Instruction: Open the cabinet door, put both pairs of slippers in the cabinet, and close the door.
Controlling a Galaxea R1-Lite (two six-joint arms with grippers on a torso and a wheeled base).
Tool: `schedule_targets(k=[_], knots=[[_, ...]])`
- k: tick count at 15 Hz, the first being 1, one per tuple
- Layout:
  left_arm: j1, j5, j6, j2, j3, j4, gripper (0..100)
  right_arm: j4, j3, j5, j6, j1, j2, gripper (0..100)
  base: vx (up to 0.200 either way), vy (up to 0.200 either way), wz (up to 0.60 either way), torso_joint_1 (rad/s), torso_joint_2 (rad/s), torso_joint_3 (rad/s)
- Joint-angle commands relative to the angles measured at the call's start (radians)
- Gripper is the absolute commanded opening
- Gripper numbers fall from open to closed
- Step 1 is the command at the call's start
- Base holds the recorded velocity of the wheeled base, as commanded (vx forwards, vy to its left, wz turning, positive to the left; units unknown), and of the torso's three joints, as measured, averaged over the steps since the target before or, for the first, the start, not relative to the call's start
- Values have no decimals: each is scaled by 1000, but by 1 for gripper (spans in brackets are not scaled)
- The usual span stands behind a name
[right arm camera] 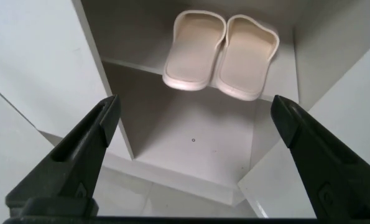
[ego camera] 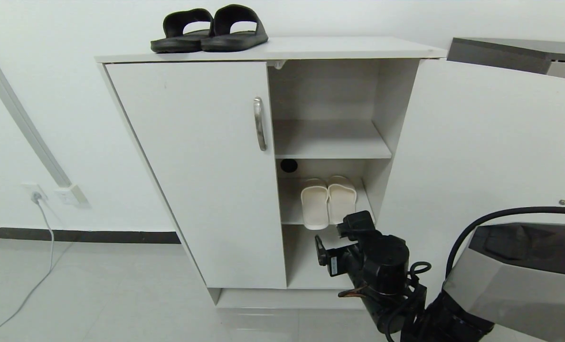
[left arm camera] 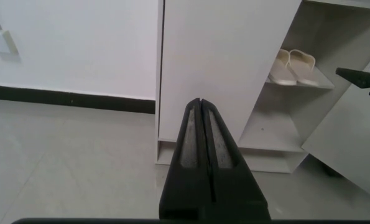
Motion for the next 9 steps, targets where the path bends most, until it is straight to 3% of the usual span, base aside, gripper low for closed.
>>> schedule_targets(k=[1,4,9], knots=[[0,1,-1,2,0,0,0,0,3,0,0,1,8,100,0,0,0,0,0,0],[0,1,1,0,0,-1,0,0,11,0,0,3,9,100,0,0,0,0,0,0],[0,-1,1,2,0,0,0,-2,14,0,0,3,22,100,0,200,0,5,3,3]])
